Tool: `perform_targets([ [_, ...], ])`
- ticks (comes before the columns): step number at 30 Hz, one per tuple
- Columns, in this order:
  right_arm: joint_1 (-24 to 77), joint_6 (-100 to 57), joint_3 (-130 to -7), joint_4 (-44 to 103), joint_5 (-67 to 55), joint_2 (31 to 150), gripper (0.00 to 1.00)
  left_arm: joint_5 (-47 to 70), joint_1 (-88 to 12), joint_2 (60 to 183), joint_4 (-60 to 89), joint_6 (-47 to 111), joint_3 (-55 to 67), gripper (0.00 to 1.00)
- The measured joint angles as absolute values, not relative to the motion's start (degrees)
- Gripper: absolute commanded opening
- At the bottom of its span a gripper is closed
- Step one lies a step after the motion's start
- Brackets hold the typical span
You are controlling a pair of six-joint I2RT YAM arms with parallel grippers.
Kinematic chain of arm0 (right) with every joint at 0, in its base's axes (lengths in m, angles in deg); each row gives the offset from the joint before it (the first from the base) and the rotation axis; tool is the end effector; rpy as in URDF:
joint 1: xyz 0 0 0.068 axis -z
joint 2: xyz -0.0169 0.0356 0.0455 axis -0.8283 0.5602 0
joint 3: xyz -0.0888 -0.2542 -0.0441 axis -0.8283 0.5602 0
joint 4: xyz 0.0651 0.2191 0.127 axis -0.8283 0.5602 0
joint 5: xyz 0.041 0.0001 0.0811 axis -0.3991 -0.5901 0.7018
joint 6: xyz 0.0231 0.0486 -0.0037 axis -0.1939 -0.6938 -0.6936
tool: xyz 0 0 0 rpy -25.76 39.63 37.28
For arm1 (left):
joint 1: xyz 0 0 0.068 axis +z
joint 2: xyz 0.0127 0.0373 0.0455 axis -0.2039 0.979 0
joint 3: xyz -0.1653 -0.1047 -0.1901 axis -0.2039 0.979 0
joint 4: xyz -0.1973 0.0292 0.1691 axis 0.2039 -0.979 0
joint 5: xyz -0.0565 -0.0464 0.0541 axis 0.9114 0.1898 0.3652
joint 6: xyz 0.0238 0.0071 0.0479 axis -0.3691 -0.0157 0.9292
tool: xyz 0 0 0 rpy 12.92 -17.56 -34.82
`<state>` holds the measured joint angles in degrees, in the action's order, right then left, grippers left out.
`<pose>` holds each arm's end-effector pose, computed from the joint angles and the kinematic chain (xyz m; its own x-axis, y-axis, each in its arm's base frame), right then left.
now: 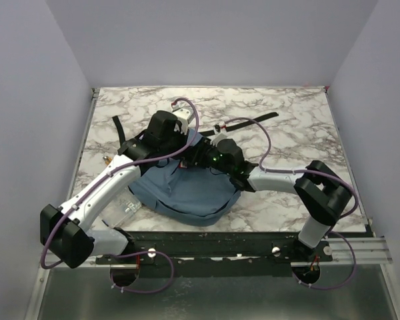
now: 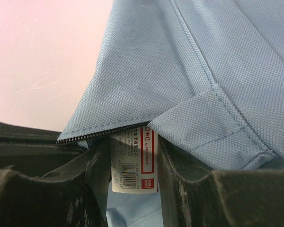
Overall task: Pack the student bag
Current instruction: Place the stationery in the student bag.
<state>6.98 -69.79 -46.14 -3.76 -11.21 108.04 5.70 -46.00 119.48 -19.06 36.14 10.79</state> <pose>0.2488 0.2876 0.2181 -0.7191 0.4230 -0.5514 -0.3248 0.4969 0.8047 0.2317 -0.1594 0.3327 -0.5830 0.2329 -0.7784 0.5136 0.8480 -0.1310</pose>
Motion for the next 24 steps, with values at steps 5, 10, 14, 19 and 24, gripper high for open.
perform_targets([
  [5,6.98,-73.26,-40.48,-16.37,-12.45,108.56,0.41,5.83,-46.02,118.08,-17.68,36.16,12.06,0.00],
  [10,6.65,-85.63,-39.15,-21.52,-15.56,110.03,0.34,5.96,-46.02,116.53,-15.65,36.23,13.85,0.00],
  [14,5.60,-94.83,-40.68,-18.95,-18.59,110.49,0.36,5.70,-46.02,116.07,-14.38,36.29,14.40,0.00],
  [19,4.25,-106.77,-45.45,-9.09,-22.70,111.36,0.40,4.41,-46.02,115.68,-13.18,36.38,14.92,0.00],
  [24,3.72,-114.92,-50.14,0.09,-23.36,113.37,0.66,3.53,-46.35,115.70,-12.92,36.47,15.18,0.00],
])
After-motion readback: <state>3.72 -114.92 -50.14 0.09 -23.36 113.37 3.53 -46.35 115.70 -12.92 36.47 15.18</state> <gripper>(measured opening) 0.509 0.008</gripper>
